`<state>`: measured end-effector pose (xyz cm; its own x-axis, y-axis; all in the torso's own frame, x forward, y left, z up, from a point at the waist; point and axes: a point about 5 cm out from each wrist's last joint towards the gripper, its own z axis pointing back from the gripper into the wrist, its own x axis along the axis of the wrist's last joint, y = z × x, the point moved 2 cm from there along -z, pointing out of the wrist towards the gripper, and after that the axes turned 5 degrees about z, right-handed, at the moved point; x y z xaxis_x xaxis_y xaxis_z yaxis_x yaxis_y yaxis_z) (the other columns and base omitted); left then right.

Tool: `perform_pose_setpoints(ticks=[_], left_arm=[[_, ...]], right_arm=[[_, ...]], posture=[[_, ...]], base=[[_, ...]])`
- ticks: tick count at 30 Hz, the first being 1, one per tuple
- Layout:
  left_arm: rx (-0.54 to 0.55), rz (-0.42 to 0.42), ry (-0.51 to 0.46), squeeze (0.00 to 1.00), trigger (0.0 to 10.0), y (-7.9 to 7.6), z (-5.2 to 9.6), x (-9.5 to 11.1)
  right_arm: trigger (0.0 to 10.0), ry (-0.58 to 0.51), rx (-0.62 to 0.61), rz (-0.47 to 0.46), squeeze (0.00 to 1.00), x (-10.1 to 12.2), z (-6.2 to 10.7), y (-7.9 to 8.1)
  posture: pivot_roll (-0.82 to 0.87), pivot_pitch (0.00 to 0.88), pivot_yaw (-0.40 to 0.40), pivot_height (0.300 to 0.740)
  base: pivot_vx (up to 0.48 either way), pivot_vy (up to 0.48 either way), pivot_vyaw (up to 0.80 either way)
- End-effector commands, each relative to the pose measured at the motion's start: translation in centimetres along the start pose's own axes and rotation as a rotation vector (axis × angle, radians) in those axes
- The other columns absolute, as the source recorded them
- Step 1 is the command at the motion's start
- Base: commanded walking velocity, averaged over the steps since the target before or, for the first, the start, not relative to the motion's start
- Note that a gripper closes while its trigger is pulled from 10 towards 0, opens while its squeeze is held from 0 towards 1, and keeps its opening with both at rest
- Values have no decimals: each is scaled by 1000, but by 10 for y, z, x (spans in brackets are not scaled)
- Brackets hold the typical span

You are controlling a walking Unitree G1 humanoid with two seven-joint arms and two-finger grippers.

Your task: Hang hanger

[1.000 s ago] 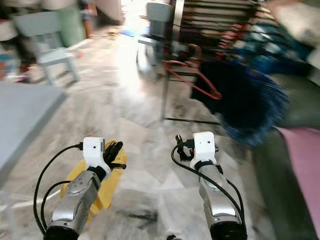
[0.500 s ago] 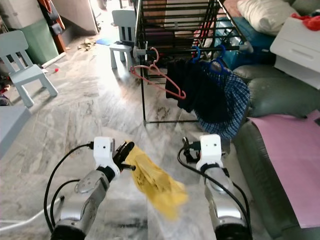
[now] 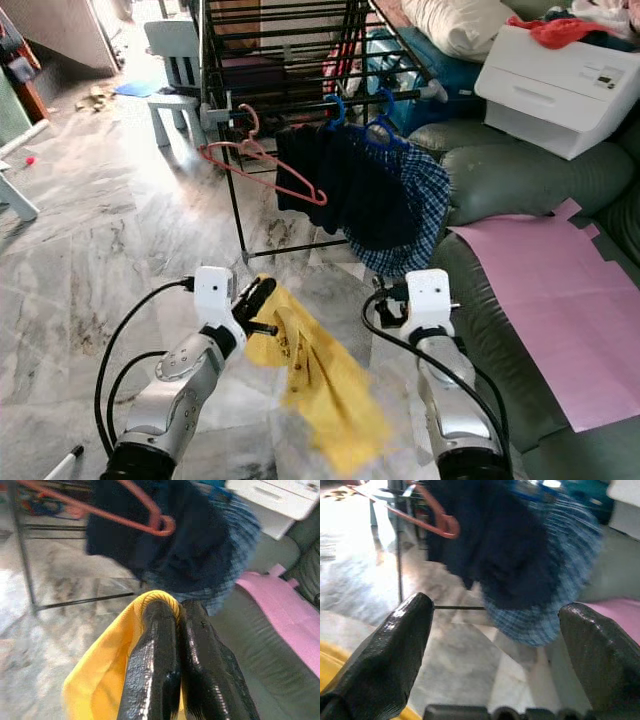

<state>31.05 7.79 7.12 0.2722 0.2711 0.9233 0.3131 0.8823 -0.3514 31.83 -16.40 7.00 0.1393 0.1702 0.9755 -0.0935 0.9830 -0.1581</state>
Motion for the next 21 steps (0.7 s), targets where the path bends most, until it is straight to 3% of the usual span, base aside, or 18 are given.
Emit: perform_pose_setpoints(ticks=[1,5,11,14,18,19,21], left_arm=[[6,-4,-25,0,10000,1,-1,6],[16,-21,-24,0,10000,2,-2,6],[57,-88,-22,0,10000,4,-2,5],[164,-141,-24,0,10000,21,4,3],[219,-148,-24,0,10000,38,12,1],[260,-174,-31,0,10000,50,18,2],[240,-208,-68,0,10000,51,21,5]], right_arm=[[10000,-15,18,9,0,5,-2,6],[10000,-16,23,18,0,6,-2,7],[10000,-17,25,18,0,6,-2,7],[10000,-14,47,14,0,4,-2,12],[10000,-10,56,17,0,3,-1,13],[10000,-8,59,18,0,3,-1,14],[10000,-8,59,17,0,3,-2,14]], posture=[[-40,23,-14,740],[-42,24,-14,740],[-42,23,-13,740],[-28,22,-25,740],[-12,21,-34,740],[-6,20,-35,740],[1,22,-34,740]], base=[[0,439,0],[0,438,0],[0,0,0],[0,0,0],[0,0,0],[0,0,0],[0,0,0]])
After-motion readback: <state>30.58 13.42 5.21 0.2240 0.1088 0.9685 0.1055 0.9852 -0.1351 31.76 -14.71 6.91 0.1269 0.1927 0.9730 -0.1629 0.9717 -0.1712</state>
